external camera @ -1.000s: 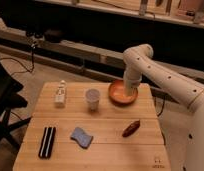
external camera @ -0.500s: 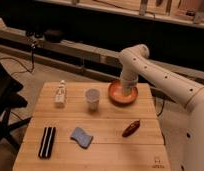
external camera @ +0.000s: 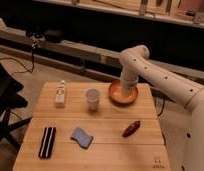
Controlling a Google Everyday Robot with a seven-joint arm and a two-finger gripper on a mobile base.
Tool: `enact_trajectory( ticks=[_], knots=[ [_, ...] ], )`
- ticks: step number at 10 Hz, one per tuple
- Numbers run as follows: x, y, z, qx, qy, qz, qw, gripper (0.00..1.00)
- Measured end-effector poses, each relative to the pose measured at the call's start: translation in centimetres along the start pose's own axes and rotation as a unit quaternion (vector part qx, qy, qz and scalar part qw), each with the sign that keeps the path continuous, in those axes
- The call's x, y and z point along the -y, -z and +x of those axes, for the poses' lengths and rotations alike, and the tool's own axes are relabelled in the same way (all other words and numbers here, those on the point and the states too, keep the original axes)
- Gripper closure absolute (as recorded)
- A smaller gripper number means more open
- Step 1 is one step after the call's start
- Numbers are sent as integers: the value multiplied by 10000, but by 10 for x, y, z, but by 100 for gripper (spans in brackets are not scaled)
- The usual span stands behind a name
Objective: Move the arm in a circular motion
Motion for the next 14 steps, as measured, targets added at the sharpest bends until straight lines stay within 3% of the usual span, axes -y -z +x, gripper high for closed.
enact_trajectory(
  ticks=[5, 10, 12, 14],
  knots=[
    [2, -1, 16, 30, -9, -42, 10000, 100],
    [8, -2, 5, 43, 57, -54, 10000, 100],
    [7, -3, 20, 32, 58, -89, 9999, 100],
    [10, -3, 18, 67, 61, -102, 9999, 100]
  ],
)
